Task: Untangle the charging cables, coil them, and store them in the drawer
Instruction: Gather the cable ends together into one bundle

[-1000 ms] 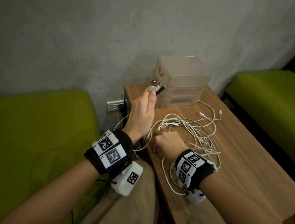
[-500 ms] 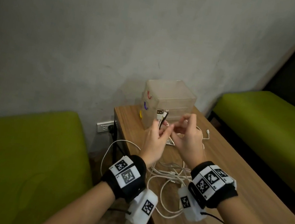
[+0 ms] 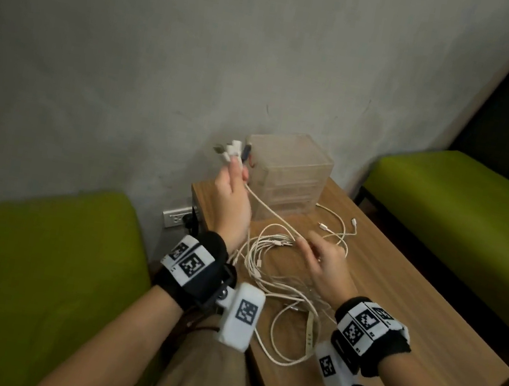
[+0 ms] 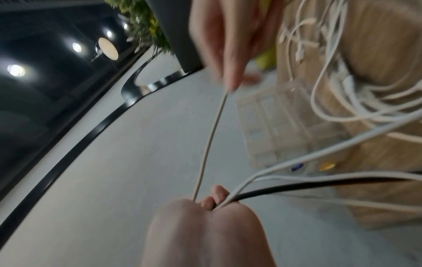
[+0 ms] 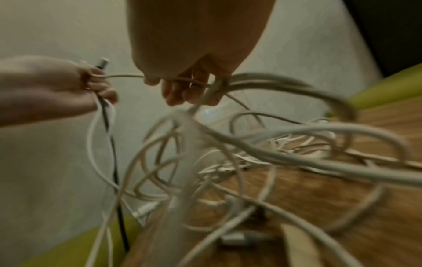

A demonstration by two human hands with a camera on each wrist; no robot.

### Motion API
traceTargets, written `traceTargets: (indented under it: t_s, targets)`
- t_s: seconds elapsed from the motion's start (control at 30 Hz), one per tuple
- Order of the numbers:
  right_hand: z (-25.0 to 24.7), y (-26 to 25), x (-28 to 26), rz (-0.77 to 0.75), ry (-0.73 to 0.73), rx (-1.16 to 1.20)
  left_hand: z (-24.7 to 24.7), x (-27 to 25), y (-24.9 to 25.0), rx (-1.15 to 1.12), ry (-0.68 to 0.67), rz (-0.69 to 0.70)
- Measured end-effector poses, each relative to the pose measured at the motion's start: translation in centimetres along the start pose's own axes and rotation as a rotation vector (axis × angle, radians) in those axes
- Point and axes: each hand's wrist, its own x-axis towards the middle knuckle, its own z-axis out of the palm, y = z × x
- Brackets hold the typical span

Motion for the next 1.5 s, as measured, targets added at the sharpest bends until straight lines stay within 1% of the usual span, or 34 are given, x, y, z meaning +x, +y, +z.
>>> traceTargets:
  t_s: [0.07, 0.13, 0.2, 0.27, 0.3, 0.33, 0.37, 0.4, 0.47, 0.53, 0.57, 0.63, 0.7, 0.73, 0.8, 0.83, 0.93, 1.0, 1.07, 1.13, 1.17, 1.23, 1.3, 1.37, 1.4, 1.43, 1.5]
  targets:
    - [-0.4, 1.0, -0.7, 0.028, -0.037, -0.024, -0.9, 1.7, 1.2, -0.057, 0.105, 0.014]
    - [-0.6, 2.0, -1.1, 0.045, -0.039, -0.044, -1.8, 3.1, 2.5, -0.156, 0.168, 0.019]
    - [-0.7, 2.8, -0.9, 0.060, -0.065, -0.093, -2.4, 4.0, 3.5, -0.212, 0.184, 0.028]
    - [-0.9, 3.0, -0.4, 0.079, -0.098, -0.153, -2.9, 4.5, 3.9, -0.199, 0.158, 0.031]
    - [-1.1, 2.7, 0.0, 0.087, -0.093, -0.157, -2.9, 4.4, 3.8, -0.139, 0.123, 0.052]
    - [-1.3, 2.3, 0.3, 0.076, -0.071, -0.141, -2.8, 4.1, 3.5, -0.024, 0.062, 0.093]
    - [-1.6, 1.6, 0.8, 0.047, -0.041, -0.116, -2.5, 3.6, 3.1, 0.113, -0.029, 0.145]
    - [-1.9, 0.9, 1.3, 0.007, -0.022, -0.096, -2.1, 2.7, 2.4, 0.241, -0.148, 0.196]
    - [-2.4, -0.8, 2.5, -0.058, -0.035, -0.123, -0.7, 0.0, 1.2, 0.427, -0.384, 0.280]
    - [-2.6, -2.3, 3.7, -0.099, -0.060, -0.211, 0.7, -2.6, 0.3, 0.482, -0.536, 0.325]
    - [-2.7, -2.9, 4.2, -0.094, -0.061, -0.234, 1.2, -3.3, 0.0, 0.490, -0.573, 0.326]
    - [-2.7, -3.6, 4.6, -0.005, -0.074, -0.229, 1.9, -4.1, 0.1, 0.492, -0.580, 0.295]
    - [-2.7, -4.0, 4.8, 0.047, -0.091, -0.232, 2.2, -4.2, 0.4, 0.444, -0.562, 0.208]
    - [-2.7, -3.9, 4.8, 0.043, -0.104, -0.270, 2.3, -4.2, 0.4, 0.400, -0.558, 0.147]
    - [-2.5, -3.6, 4.6, 0.017, -0.115, -0.447, 2.2, -4.3, 0.4, 0.321, -0.569, 0.021]
    - [-2.4, -3.5, 4.6, 0.016, -0.114, -0.549, 2.0, -4.2, 0.3, 0.310, -0.587, -0.021]
    - [-2.2, -3.3, 4.3, 0.022, -0.140, -0.813, 1.4, -3.9, 0.2, 0.291, -0.652, -0.121]
    - [-2.1, -3.2, 4.0, 0.018, -0.141, -0.926, 1.1, -3.4, 0.3, 0.244, -0.654, -0.178]
    - [-1.8, -2.8, 3.7, -0.029, -0.077, -0.962, 1.2, -3.3, 0.6, 0.159, -0.669, -0.261]
    - [-1.6, -2.9, 3.5, -0.060, -0.074, -0.883, 1.5, -3.5, 0.8, 0.050, -0.668, -0.355]
    - [-1.5, -2.9, 3.4, -0.078, -0.076, -0.867, 1.8, -3.6, 0.8, 0.035, -0.662, -0.386]
    - [-1.4, -3.3, 3.5, -0.061, -0.062, -0.919, 2.1, -3.7, 0.7, 0.121, -0.683, -0.385]
    - [-1.3, -3.2, 3.6, -0.057, -0.003, -0.963, 2.4, -3.8, 0.7, 0.201, -0.709, -0.350]
    - [-1.3, -2.9, 3.4, -0.087, -0.059, -0.916, 2.3, -3.7, 0.7, 0.257, -0.690, -0.324]
    - [-1.3, -2.9, 3.2, -0.091, -0.088, -0.892, 2.3, -3.6, 0.8, 0.297, -0.668, -0.292]
    - [-1.3, -2.8, 3.1, -0.093, -0.081, -0.868, 2.3, -3.5, 0.8, 0.341, -0.645, -0.244]
    - [-1.3, -2.8, 3.1, -0.078, -0.088, -0.826, 2.3, -3.2, 0.7, 0.448, -0.612, -0.121]
